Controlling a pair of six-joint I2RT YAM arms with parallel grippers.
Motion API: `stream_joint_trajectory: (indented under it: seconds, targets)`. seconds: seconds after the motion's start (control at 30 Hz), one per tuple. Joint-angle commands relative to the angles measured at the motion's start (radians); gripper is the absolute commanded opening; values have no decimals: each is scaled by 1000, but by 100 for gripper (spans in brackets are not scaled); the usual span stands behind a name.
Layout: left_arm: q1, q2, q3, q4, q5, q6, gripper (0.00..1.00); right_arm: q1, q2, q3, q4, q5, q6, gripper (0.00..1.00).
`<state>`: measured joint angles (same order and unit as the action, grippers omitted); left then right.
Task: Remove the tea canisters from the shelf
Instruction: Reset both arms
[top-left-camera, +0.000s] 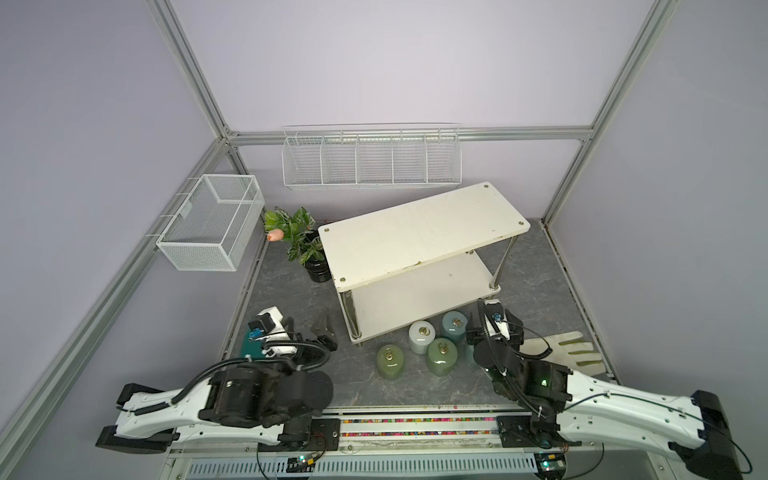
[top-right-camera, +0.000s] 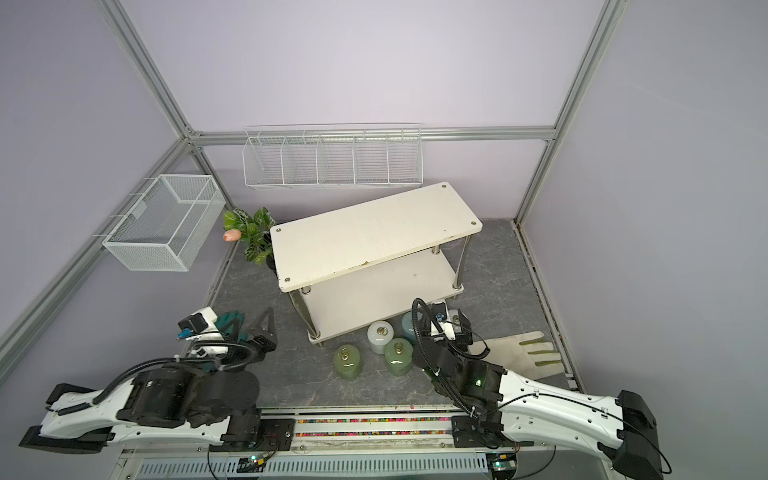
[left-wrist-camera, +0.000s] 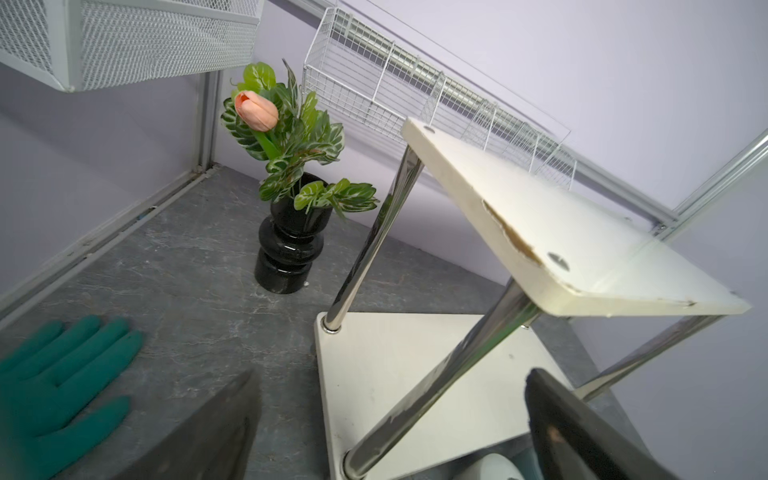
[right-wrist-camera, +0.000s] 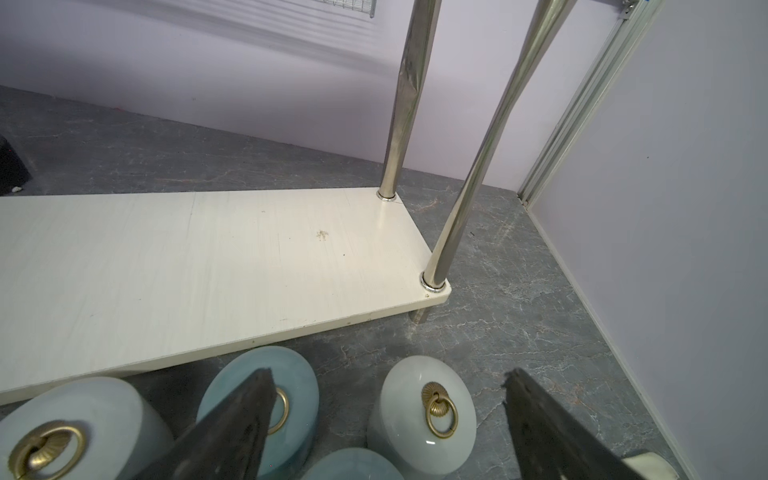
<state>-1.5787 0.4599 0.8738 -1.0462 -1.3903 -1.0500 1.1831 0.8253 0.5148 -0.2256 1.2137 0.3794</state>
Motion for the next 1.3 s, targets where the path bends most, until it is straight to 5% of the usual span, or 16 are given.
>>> stream_joint_trajectory:
  seconds: [0.0, 0.17, 0.43, 0.67, 1.13, 1.27]
  targets:
    - [-5, -149, -18, 456, -46, 733, 100, -8, 11, 27, 32, -2, -11, 89]
    - [-4, -270, 13, 578, 61, 965, 100, -13, -10, 27, 41, 3, -31, 89]
    - [-5, -143, 167, 678, -25, 1213, 100, -21, -15, 59, 42, 22, -97, 89]
    - [-4, -122, 244, 873, 39, 1449, 100, -32, -7, 62, 82, -1, -126, 89]
    - [13, 220, 426, 1025, 140, 1587, 100, -37, 31, 102, 91, -25, -156, 89]
    - [136, 331, 588, 846, 250, 1453, 100, -36, 19, 102, 86, -23, -158, 89]
